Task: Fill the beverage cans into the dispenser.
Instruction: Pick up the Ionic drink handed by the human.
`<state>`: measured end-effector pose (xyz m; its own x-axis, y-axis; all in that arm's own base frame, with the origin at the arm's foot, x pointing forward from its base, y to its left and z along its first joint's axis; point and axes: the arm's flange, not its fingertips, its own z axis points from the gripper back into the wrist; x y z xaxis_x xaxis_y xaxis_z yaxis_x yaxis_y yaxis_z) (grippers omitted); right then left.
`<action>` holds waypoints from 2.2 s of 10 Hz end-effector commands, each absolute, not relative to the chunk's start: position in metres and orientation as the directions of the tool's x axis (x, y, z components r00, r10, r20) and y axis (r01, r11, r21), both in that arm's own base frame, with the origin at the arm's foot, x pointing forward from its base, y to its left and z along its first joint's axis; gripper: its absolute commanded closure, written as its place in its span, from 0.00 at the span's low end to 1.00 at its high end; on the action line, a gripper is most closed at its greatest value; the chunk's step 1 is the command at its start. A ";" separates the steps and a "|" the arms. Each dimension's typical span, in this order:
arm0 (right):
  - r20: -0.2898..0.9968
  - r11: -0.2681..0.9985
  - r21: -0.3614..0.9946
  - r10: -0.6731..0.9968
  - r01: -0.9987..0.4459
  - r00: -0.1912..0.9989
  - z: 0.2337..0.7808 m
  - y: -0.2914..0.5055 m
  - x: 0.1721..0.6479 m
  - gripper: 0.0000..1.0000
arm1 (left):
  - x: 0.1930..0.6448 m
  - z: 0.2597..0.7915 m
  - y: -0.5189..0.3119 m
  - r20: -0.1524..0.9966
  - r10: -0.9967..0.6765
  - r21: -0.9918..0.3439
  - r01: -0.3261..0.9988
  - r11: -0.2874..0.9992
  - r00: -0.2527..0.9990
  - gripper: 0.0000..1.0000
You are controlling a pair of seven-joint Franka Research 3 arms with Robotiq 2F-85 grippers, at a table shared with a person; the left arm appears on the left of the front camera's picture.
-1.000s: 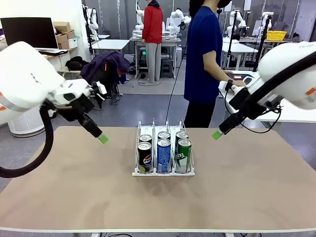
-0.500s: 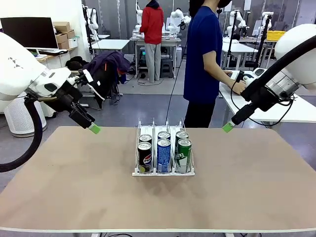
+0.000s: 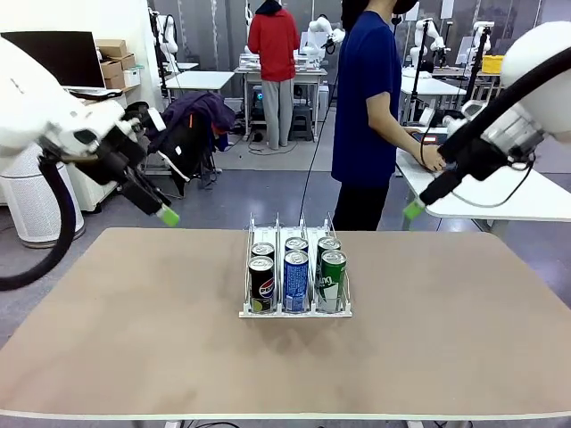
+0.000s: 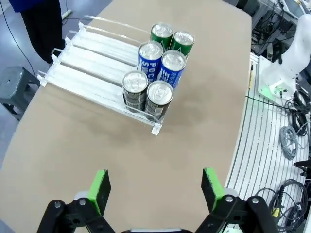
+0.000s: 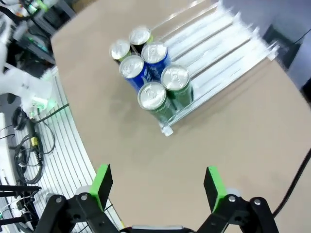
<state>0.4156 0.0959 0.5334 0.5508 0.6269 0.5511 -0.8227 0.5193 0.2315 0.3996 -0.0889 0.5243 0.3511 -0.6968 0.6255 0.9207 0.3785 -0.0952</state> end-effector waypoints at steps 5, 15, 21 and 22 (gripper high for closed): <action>0.625 0.577 0.109 0.593 -0.809 0.507 0.641 0.108 0.430 0.00 | 0.404 0.628 -0.053 0.623 -0.725 0.077 0.899 0.431 0.294 0.00; 0.685 0.606 0.016 0.573 -0.795 0.450 0.696 0.122 0.420 0.00 | 0.379 0.690 -0.042 0.644 -0.715 0.228 0.824 0.519 0.272 0.00; 0.694 0.618 -0.067 0.593 -0.783 0.408 0.724 0.119 0.426 0.00 | 0.381 0.719 -0.039 0.634 -0.658 0.199 0.737 0.646 0.406 0.00; 0.678 0.616 -0.075 0.608 -0.784 0.413 0.719 0.117 0.428 0.00 | 0.381 0.717 -0.039 0.647 -0.666 0.205 0.757 0.620 0.371 0.00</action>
